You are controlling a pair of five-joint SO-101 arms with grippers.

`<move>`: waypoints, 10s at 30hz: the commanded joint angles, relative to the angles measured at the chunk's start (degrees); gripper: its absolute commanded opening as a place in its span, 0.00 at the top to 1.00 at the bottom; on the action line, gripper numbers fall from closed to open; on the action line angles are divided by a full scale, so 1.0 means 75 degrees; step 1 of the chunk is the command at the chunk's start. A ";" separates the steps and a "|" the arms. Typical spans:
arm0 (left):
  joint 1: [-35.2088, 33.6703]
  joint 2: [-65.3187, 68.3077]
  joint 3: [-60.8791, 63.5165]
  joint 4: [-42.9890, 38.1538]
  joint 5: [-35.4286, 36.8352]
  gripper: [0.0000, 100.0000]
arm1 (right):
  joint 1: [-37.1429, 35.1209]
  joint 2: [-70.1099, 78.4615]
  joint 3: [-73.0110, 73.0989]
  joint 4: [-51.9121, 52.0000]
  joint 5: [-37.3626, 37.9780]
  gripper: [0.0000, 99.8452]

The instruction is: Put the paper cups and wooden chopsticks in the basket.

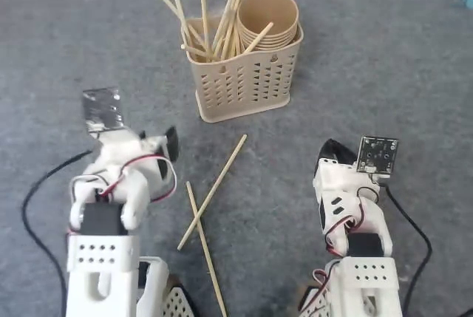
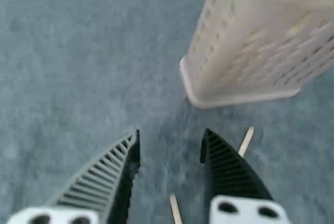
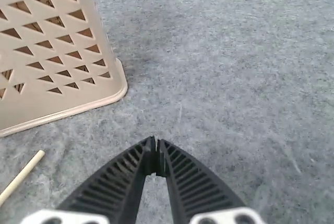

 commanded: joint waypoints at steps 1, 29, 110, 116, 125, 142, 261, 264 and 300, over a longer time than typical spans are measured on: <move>0.0188 0.0164 0.0580 0.0094 -0.0094 0.82 | 0.0088 -0.0135 0.0129 0.0076 0.0012 0.99; 0.1489 0.7771 -0.0615 -0.1114 -0.0070 0.99 | 0.0100 -0.0135 0.0129 0.0076 0.0012 0.99; -0.1114 -0.5122 0.4202 -0.3599 0.0891 0.99 | -0.3581 1.1083 -0.8393 0.0990 -0.3177 0.93; -0.1114 -0.5122 0.4202 -0.3599 0.0891 0.99 | -0.3628 1.1141 -0.8498 0.1026 -0.3177 0.93; -0.1114 -0.5122 0.4273 -0.3610 0.0891 0.99 | -0.3768 1.1188 -0.8522 0.1026 -0.3177 0.93; -0.1114 -0.5122 0.4296 -0.3610 0.0891 0.99 | -0.3616 1.1845 -0.9295 0.2432 -0.3200 0.99; -0.1571 -0.5075 0.3136 -0.4911 0.1770 0.99 | -0.0252 -0.0604 -0.1606 0.1741 -0.0387 0.99; -0.1219 -0.5064 0.2409 -0.4911 0.1325 0.99 | -0.0287 -0.1741 -0.0610 0.1448 -0.0399 0.99; 0.0844 0.5146 -0.5093 -0.7560 0.0082 0.98 | -0.0264 -0.3136 0.0094 0.2538 -0.0410 0.99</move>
